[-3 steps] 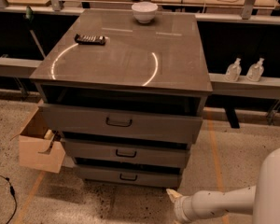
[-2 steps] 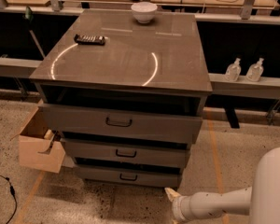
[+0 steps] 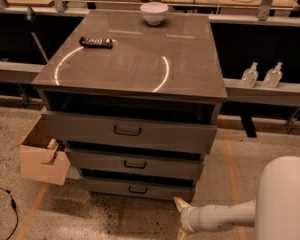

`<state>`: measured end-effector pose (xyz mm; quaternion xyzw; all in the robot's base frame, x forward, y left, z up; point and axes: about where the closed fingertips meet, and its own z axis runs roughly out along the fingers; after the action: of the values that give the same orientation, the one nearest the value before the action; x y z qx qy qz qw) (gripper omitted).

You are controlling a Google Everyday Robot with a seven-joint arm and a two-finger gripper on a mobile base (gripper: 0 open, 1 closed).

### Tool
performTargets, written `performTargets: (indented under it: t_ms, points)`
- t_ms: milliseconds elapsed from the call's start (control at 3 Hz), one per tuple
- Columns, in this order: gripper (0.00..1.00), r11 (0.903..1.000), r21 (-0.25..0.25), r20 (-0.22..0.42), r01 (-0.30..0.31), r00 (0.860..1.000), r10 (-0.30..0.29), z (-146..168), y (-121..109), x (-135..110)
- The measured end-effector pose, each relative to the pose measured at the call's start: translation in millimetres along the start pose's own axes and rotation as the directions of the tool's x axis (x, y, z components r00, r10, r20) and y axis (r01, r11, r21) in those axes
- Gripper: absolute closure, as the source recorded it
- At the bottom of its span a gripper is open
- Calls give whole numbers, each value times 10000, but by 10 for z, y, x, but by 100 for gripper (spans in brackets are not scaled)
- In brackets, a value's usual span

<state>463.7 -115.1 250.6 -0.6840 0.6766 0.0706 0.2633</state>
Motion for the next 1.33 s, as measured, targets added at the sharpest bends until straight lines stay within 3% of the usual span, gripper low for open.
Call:
performTargets:
  t_ms: [333, 1333]
  points:
    - [0, 9992, 327, -8, 251, 9997, -251, 215, -160, 11]
    - [0, 9952, 691, -442, 686, 9969, -656, 587, -749, 190]
